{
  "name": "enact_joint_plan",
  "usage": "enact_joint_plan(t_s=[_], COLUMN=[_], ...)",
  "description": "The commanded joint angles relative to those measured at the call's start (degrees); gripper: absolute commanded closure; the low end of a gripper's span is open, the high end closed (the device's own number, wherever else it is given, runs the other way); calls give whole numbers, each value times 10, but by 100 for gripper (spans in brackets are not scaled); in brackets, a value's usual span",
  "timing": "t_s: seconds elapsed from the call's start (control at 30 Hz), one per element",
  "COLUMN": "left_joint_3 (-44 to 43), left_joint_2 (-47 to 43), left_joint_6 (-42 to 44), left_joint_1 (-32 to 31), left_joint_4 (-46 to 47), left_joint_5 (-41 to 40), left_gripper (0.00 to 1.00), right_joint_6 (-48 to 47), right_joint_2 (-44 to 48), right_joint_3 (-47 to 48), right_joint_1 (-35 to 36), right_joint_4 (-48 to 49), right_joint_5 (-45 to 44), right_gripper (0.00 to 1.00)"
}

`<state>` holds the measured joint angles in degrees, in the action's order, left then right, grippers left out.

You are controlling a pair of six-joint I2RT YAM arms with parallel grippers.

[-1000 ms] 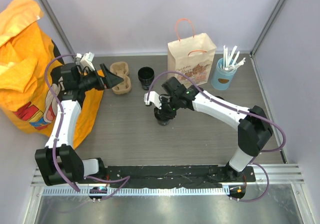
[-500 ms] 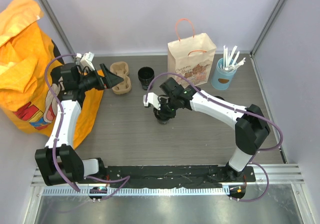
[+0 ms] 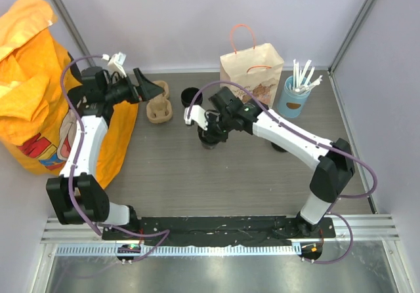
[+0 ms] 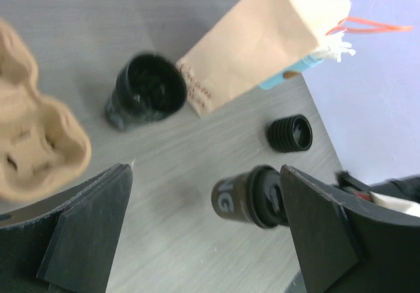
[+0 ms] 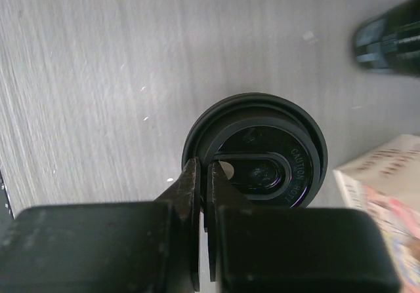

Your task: Pack the takeout coffee

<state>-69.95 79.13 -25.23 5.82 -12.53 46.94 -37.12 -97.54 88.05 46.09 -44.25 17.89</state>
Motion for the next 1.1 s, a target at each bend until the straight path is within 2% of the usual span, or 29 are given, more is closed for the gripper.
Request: enact_joint_plan(t_s=[0.0,0.17,0.27,0.47,0.57,0.8,0.93,1.07], left_joint_3=[-110,-228,-301,-501,-569,-593,-582,-618], left_joint_2=[42,140,182,311,347,384,397,430], left_joint_6=[18,31,34,68,90,212,244,294], left_joint_1=[-48,-107,-140,-203,-234,-305,-319,-331], left_joint_4=[16,-6,-17,-103,-143,-146,-79,-48], left_joint_5=[-33,-62,-67,-77,-102,-201,-240,-291], left_gripper=[0,1,0,0,0,0,0,0], right_joint_6=[27,35,37,43,50,50,53,58], right_joint_2=[73,104,113,139,156,214,236,254], right_joint_3=[93,180,222,303,322,308,293,267], right_joint_1=[3,-9,-34,-90,-126,-171,-186,-201], right_joint_4=[0,-8,-8,-5,-4,-2,0,2], right_joint_5=[-36,-108,-123,-167,-174,-175,-175,-169], right_gripper=[99,99,99,99,99,99,99,99])
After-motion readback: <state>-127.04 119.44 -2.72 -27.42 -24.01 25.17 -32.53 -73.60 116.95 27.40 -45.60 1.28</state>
